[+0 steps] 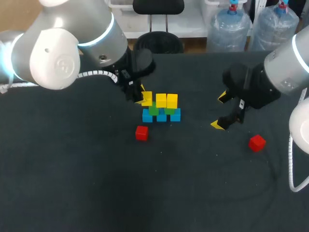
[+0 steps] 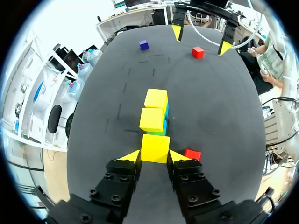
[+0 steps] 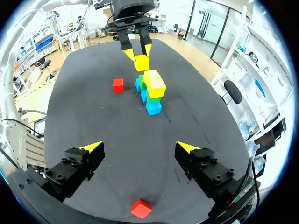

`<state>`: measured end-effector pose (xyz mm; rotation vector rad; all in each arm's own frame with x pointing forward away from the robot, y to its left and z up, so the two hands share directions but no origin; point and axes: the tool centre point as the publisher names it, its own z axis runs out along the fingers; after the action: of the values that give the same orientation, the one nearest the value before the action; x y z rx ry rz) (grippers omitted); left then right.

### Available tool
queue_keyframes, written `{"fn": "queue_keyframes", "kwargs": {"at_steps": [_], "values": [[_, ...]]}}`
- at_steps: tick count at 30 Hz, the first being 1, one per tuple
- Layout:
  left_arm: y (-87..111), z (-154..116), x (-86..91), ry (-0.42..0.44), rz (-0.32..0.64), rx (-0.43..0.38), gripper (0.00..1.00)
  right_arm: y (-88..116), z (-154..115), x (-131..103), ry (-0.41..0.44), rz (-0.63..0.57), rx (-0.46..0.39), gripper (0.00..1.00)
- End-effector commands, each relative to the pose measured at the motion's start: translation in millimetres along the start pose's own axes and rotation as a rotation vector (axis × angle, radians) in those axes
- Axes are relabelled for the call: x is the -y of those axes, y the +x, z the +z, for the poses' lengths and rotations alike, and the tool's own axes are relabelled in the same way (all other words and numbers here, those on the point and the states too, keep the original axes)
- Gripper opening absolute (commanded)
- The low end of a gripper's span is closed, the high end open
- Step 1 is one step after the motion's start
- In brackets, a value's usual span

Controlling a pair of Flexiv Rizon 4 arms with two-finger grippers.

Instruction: Place the blue cubes, place green cubes on the blue cubes, place the yellow cubes on the green cubes, then place the red cubes on the yellow cubes, and place purple cube on the red cubes.

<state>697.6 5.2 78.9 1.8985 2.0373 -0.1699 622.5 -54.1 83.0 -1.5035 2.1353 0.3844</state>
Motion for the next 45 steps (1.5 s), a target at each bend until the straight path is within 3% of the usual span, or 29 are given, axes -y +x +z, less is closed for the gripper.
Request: {"fn": "queue_keyframes", "kwargs": {"at_steps": [1,45], "values": [[-3.7,2.8,-3.0,0.002,-0.003,-0.009,0.0,0.4,0.1,-0.7,0.003,0.0,0.001,1.0],[-5.8,16.8,-7.5,0.028,-0.006,-0.021,0.0,0.4,0.1,-0.7,0.003,0.0,0.001,1.0]]}}
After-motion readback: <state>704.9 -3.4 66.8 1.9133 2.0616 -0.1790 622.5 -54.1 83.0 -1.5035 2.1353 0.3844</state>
